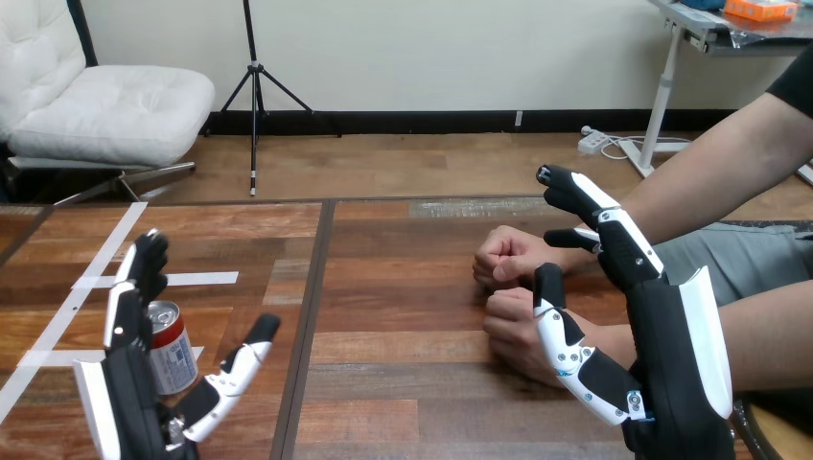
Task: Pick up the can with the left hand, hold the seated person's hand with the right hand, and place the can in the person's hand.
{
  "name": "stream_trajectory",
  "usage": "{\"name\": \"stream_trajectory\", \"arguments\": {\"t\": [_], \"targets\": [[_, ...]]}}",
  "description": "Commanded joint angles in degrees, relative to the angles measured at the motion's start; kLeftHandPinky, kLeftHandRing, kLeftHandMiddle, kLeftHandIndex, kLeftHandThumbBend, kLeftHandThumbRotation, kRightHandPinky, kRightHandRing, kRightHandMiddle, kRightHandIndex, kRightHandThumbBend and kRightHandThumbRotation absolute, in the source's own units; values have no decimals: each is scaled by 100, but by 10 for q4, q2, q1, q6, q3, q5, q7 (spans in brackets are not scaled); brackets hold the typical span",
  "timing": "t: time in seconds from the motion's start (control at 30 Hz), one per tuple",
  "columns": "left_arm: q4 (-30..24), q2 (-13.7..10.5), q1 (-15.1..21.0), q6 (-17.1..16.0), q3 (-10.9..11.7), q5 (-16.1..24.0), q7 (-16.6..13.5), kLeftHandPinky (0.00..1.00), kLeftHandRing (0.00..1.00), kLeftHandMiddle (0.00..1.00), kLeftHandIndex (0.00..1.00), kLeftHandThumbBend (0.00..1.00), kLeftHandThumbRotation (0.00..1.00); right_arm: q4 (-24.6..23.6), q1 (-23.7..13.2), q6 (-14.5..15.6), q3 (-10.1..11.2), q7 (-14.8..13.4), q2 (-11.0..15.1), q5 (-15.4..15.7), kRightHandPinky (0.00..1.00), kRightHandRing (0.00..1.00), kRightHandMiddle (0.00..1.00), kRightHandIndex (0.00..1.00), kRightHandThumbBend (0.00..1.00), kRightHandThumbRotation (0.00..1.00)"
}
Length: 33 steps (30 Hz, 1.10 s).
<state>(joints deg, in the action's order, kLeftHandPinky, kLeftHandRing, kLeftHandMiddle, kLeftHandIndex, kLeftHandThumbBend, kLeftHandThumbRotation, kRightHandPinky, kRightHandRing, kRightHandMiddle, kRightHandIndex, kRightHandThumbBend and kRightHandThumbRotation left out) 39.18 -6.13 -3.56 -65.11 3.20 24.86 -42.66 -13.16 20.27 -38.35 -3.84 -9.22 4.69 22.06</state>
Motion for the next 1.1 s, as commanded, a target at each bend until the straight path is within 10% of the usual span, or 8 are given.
{"name": "stream_trajectory", "arguments": {"t": [0.0, 0.47, 0.87, 1.07], "targets": [[0, 2, 27, -32, 8, 34, -15, 83, 85, 84, 83, 77, 12, -3, -27, -7, -1, -3, -5, -14, 71, 86, 89, 85, 12, 0], [-4, -3, 39, -37, 29, 132, -115, 85, 86, 85, 81, 75, 10, -2, -30, -5, 3, -5, -3, -6, 71, 86, 89, 85, 11, 0], [-20, -26, 47, 38, 18, 243, -258, 93, 89, 88, 85, 71, 6, -1, -32, -4, 5, -6, -2, -4, 72, 86, 89, 85, 11, 0], [-9, -28, 51, 71, 11, 232, -275, 98, 93, 91, 90, 71, 7, -1, -33, -2, 4, -3, -1, -7, 72, 86, 89, 85, 11, 0]]}}
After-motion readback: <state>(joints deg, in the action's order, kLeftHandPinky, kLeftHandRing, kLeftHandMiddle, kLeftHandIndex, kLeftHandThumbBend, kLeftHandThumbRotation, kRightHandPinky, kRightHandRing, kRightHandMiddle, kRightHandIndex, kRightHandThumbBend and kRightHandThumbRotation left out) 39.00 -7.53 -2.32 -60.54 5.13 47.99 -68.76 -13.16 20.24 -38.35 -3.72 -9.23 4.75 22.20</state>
